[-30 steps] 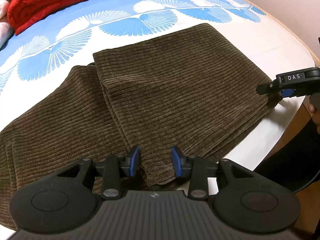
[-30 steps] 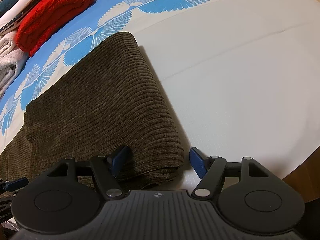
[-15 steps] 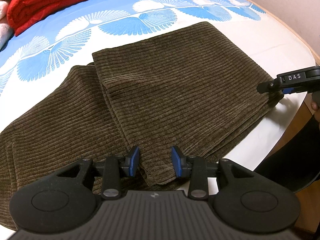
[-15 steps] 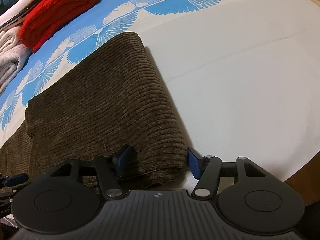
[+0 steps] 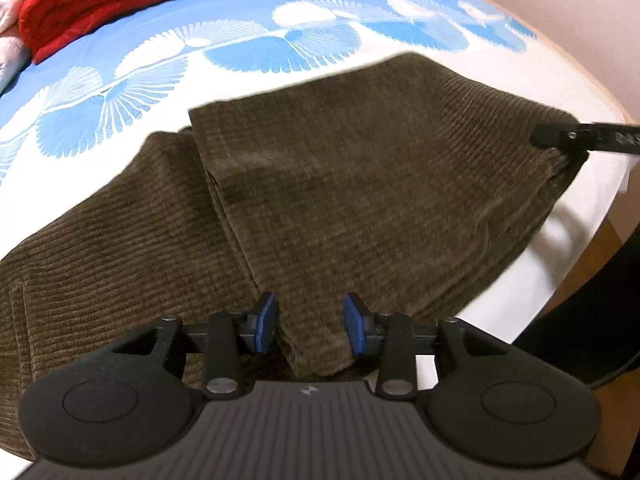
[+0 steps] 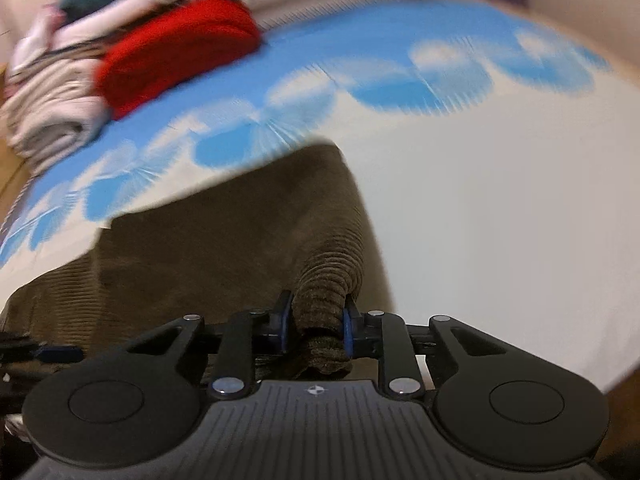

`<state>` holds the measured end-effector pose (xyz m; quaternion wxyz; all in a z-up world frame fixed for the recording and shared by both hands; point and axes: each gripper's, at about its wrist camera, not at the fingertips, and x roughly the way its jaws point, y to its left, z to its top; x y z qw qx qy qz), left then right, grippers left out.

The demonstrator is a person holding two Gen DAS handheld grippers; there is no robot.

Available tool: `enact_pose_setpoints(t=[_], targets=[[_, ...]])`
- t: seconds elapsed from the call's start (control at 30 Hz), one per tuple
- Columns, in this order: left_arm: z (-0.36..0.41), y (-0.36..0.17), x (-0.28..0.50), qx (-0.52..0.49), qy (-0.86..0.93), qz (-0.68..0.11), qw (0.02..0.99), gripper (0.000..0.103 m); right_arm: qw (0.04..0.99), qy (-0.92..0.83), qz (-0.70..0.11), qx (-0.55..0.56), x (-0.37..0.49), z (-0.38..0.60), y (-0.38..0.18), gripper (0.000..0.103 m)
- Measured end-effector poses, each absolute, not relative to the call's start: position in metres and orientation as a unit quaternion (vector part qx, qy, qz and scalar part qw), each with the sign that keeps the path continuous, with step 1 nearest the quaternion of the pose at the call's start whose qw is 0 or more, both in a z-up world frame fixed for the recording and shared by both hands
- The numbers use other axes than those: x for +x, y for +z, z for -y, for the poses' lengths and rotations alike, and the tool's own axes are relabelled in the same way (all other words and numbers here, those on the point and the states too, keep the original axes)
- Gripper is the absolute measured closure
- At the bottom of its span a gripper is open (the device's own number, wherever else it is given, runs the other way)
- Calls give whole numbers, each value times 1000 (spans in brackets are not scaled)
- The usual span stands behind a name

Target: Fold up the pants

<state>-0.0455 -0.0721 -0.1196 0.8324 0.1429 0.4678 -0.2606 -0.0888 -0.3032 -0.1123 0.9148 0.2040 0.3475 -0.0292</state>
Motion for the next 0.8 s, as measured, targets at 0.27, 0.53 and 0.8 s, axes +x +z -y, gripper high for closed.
enact_pose_setpoints(t=[0.27, 0.53, 0.8], targets=[[29, -64, -33, -76, -314, -382, 866, 41, 974, 85, -204, 39, -110, 235, -59, 80], [18, -61, -15, -187, -361, -390, 826, 15, 962, 199, -154, -111, -120, 157, -52, 80], [30, -79, 9, -146, -309, -434, 834, 37, 941, 247, -161, -167, -118, 121, -56, 80]])
